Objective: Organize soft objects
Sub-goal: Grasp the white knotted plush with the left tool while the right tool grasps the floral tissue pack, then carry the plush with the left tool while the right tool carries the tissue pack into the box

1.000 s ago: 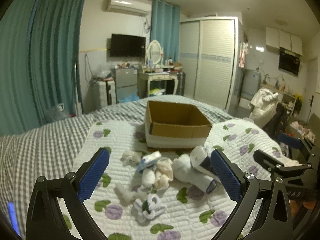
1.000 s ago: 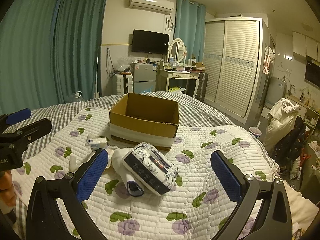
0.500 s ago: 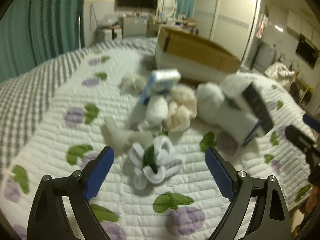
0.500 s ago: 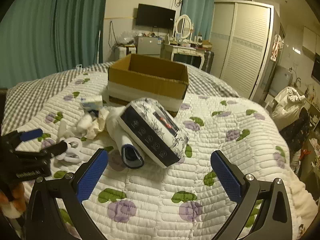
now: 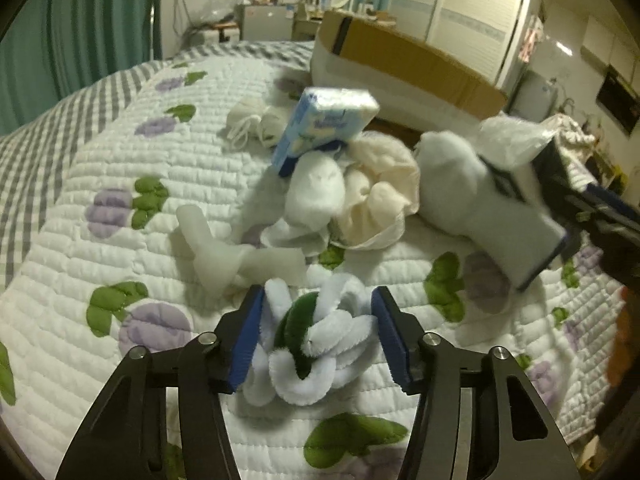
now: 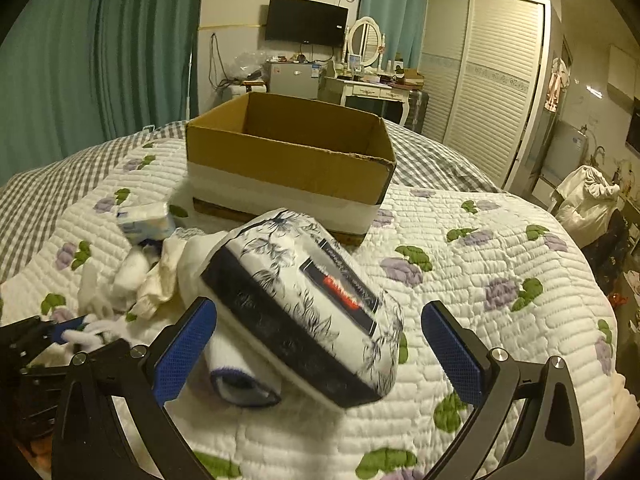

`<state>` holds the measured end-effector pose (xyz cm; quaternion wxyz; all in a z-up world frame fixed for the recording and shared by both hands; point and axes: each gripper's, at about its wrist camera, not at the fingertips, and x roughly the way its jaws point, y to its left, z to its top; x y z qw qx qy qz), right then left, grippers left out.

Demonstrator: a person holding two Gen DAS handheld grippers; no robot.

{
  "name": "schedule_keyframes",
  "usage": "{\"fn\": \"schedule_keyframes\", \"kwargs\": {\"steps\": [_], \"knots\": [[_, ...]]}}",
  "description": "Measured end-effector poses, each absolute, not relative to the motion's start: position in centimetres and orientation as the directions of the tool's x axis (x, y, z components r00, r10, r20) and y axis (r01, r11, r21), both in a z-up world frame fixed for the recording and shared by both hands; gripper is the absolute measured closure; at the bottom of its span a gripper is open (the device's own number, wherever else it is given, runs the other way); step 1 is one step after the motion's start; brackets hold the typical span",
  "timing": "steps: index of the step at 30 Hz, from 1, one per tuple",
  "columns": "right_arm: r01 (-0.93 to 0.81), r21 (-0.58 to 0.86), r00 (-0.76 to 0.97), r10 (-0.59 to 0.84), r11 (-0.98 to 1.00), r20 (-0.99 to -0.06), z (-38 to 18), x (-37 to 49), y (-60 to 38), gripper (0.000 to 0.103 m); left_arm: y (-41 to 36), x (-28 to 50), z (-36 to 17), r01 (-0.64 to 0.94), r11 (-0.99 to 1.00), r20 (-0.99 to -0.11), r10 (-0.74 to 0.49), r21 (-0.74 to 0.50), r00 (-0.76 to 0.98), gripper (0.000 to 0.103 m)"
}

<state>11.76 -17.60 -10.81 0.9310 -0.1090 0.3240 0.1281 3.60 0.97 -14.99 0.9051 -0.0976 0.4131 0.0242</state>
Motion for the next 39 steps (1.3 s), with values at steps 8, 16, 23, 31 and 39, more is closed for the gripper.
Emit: {"fn": "schedule_keyframes", "kwargs": {"steps": [8, 16, 23, 31, 39], "knots": [[-0.349, -0.049, 0.682, 0.218, 0.936, -0.698, -13.2, 13.3, -18.3, 0.027, 0.4, 2.2, -12.3, -0.096, 0.986, -0.703, -0.028, -0.136, 0.71, 0.051], [-0.374, -0.005, 0.698, 0.278, 0.927, -0.66, -11.7, 10.9, -19.6, 0.057, 0.1, 2.3, -10.0, -0.077, 0.989, -0.675, -0.028, -0.126, 0.737, 0.051], [-0.401, 0.015, 0.73, 0.329, 0.916, -0.599, -6.9, 8.0, -21.1, 0.06, -1.7, 1.8, -5.7, -0.034, 0.992, -0.614, -0.049, -0.123, 0.788, 0.05], [-0.475, -0.063, 0.778, 0.386, 0.877, -0.497, 1.6, 8.0, -20.7, 0.06, -2.8, 4.7, 0.9, 0.009, 0.996, -0.521, -0.056, -0.093, 0.852, 0.05], [-0.523, -0.152, 0.783, 0.402, 0.839, -0.475, 7.0, 16.0, -17.8, 0.06, -2.7, 13.0, 4.1, 0.038, 0.998, -0.472, -0.061, -0.058, 0.88, 0.05]]}}
